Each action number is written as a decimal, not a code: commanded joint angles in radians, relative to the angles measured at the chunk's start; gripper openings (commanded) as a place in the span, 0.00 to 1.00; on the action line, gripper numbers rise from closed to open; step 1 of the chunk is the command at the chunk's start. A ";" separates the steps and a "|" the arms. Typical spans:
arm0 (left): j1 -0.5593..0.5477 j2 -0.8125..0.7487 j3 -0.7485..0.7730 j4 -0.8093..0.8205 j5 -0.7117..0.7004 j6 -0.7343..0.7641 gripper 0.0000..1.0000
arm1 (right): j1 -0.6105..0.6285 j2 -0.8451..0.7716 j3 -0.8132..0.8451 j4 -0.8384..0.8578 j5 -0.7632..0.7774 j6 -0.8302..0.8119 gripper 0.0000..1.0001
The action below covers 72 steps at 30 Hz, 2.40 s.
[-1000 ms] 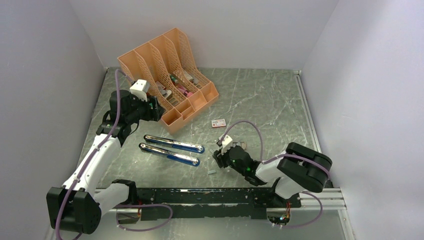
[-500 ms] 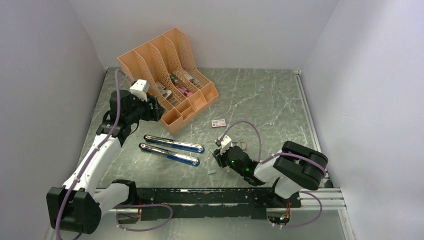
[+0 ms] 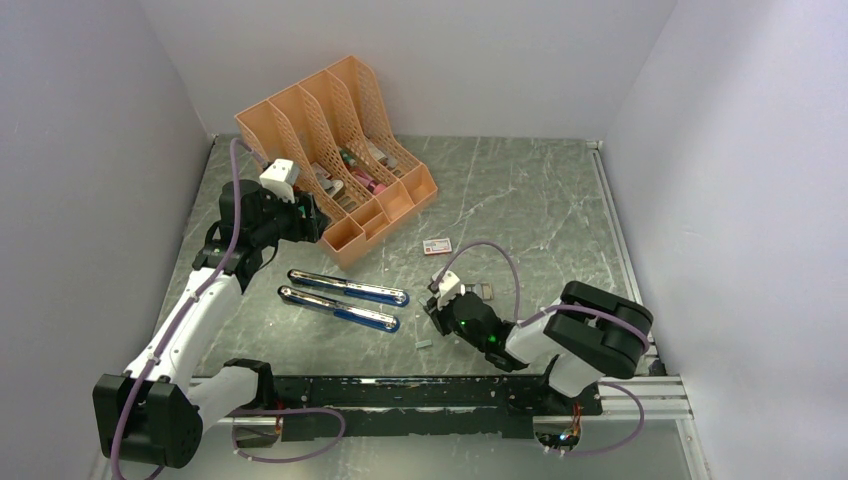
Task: Load the staples into the stapler
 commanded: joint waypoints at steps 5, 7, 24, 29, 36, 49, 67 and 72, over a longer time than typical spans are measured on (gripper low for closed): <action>0.009 -0.006 -0.003 0.010 0.025 0.003 0.74 | 0.008 -0.063 0.004 -0.113 -0.005 -0.005 0.07; 0.010 -0.005 -0.004 0.009 0.024 0.003 0.74 | 0.008 -0.099 0.015 -0.141 0.004 -0.005 0.03; 0.009 -0.010 -0.003 0.004 0.014 0.004 0.74 | -0.015 -0.397 0.163 -0.291 0.296 -0.073 0.00; 0.009 -0.011 -0.003 0.006 0.012 0.003 0.74 | -0.046 -0.427 0.229 -0.404 0.117 -0.126 0.00; 0.010 -0.010 -0.005 0.003 0.004 0.002 0.74 | -0.047 -0.297 0.397 -0.498 -0.060 -0.251 0.00; 0.008 0.012 -0.004 -0.017 -0.043 0.021 0.75 | -0.047 -0.091 0.616 -0.731 -0.402 -0.359 0.00; 0.008 0.057 -0.007 -0.023 -0.099 0.020 0.75 | 0.011 0.038 0.686 -0.790 -0.459 -0.211 0.00; 0.008 0.064 -0.003 -0.033 -0.131 0.016 0.75 | 0.049 0.065 0.707 -0.822 -0.424 -0.204 0.00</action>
